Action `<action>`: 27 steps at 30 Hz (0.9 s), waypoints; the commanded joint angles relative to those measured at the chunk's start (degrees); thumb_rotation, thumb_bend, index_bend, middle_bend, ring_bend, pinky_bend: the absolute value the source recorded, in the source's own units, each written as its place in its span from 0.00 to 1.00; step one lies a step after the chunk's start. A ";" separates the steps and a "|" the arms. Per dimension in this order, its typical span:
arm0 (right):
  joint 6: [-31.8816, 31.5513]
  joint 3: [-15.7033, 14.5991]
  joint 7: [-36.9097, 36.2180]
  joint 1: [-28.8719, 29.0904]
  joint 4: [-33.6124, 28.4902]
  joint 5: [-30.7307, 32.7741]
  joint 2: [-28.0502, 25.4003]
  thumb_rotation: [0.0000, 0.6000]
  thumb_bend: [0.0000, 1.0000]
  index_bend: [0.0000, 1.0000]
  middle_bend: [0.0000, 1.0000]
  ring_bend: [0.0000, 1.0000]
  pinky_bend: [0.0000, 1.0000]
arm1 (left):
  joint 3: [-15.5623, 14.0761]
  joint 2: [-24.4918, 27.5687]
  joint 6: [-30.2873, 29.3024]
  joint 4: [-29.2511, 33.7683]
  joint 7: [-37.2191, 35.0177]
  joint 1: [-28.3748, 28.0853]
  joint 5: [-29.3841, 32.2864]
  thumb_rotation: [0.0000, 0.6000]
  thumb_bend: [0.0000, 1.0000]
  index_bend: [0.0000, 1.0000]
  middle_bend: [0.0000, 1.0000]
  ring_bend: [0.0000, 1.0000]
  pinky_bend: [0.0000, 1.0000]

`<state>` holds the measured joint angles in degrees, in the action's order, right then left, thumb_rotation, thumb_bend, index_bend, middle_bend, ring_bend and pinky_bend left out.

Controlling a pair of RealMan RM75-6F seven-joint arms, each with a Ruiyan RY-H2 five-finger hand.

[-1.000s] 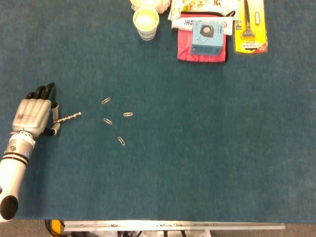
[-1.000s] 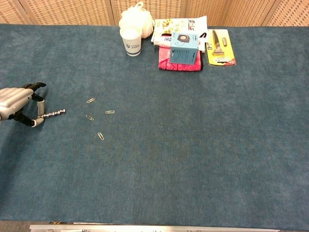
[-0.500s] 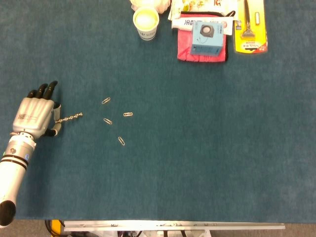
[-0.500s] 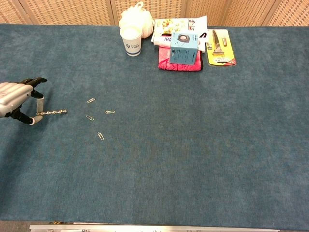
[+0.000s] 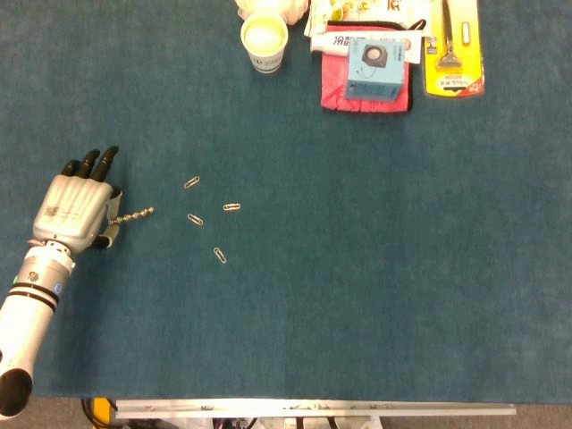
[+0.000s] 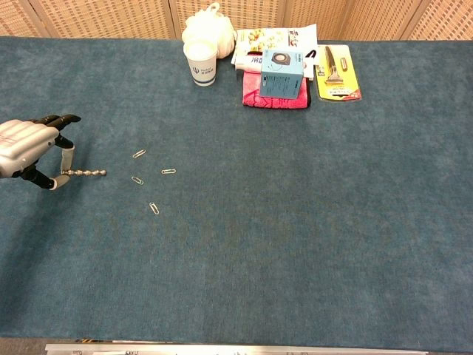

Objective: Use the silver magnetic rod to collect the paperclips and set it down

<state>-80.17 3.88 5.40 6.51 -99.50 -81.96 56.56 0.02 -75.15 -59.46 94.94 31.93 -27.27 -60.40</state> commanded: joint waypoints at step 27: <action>-0.33 -0.05 -0.61 -0.15 -0.74 -0.68 -0.50 1.00 0.00 0.32 0.26 0.21 0.36 | -1.03 3.76 -3.97 11.17 11.97 -3.48 2.88 1.00 0.32 0.57 0.00 0.00 0.14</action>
<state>-80.51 3.84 4.79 6.36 -100.25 -82.65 56.06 -0.97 -71.41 -63.38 105.92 43.69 -30.56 -57.63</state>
